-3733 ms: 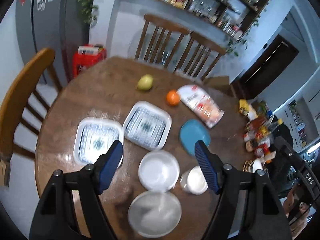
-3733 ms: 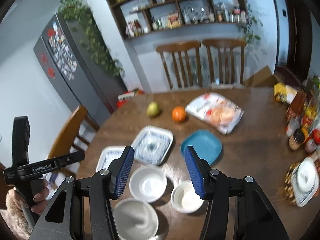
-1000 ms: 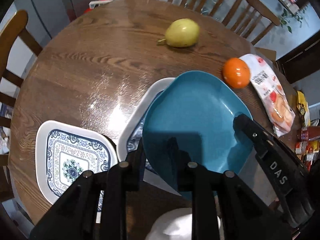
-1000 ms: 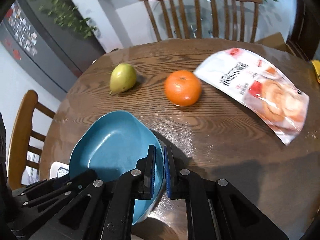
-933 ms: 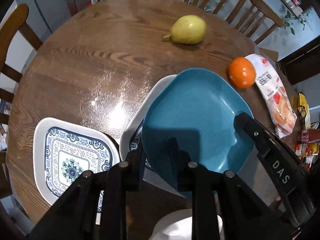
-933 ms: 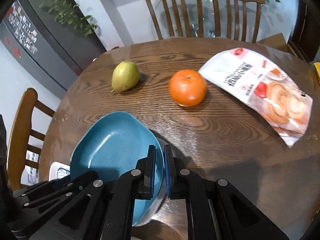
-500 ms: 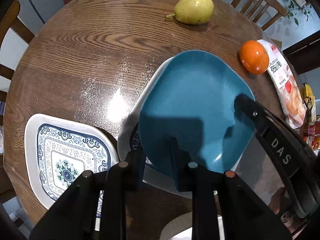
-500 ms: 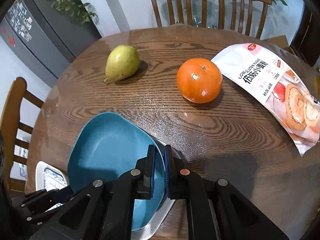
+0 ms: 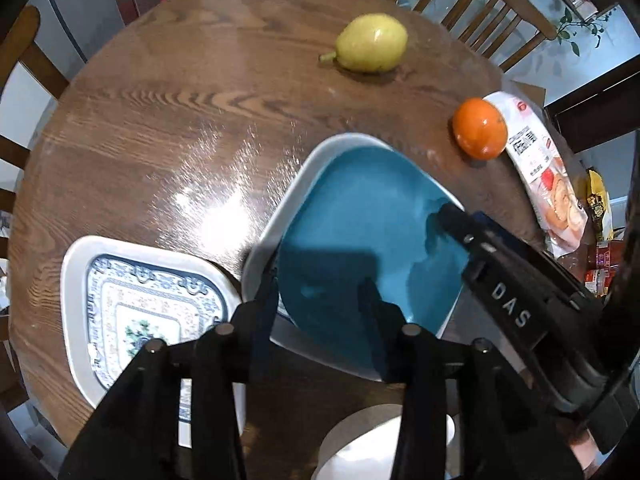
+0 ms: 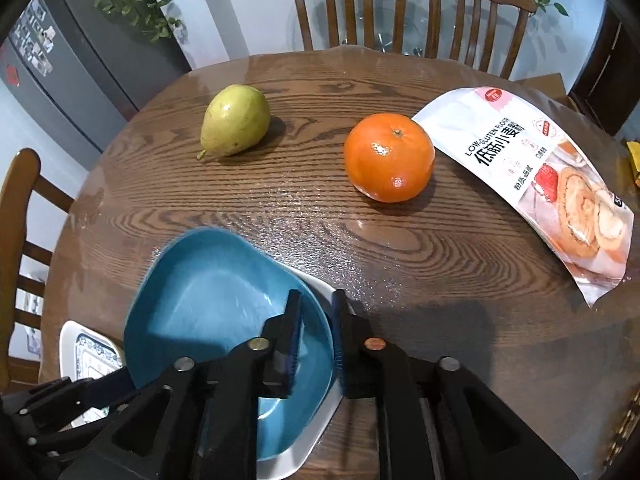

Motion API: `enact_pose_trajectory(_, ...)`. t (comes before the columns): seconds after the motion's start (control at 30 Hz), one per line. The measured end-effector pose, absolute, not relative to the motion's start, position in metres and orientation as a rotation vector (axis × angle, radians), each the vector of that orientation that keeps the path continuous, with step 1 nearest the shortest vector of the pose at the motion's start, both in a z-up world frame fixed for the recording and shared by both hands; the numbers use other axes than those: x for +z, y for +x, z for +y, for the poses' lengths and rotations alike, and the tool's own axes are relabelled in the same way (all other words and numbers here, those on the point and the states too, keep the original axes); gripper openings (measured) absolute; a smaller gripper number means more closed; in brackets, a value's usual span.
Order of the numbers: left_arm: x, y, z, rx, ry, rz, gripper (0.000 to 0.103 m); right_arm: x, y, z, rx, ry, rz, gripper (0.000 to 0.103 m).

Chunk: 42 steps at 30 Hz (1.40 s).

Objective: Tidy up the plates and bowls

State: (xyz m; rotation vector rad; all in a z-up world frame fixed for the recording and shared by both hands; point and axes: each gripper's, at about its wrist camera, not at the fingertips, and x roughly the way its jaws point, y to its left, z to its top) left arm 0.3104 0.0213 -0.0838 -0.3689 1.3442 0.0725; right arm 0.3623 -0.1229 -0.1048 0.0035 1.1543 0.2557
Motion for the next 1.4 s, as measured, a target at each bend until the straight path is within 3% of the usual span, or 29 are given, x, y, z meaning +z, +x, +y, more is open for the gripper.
enact_pose_trajectory(0.1, -0.073, 0.309, 0.027, 0.053, -0.397, 1.327, 0.051, -0.097, 0.359, -0.126, 0.220, -0.001, 1.132, 0.053)
enact_pose_trajectory(0.17, -0.070, 0.310, 0.030, 0.048, -0.395, 1.332, 0.055, -0.091, 0.356, -0.131, 0.197, 0.023, 1.102, 0.059)
enact_pose_trajectory(0.63, -0.050, 0.311, 0.076, 0.073, -0.454, 1.270, 0.062, -0.074, 0.335, -0.176, 0.202, 0.329, 1.154, 0.060)
enact_pose_trajectory(1.4, -0.084, 0.329, 0.058, -0.018, -0.375, 1.305, 0.062, -0.093, 0.325, -0.184, 0.182, 0.413, 1.160, 0.060)
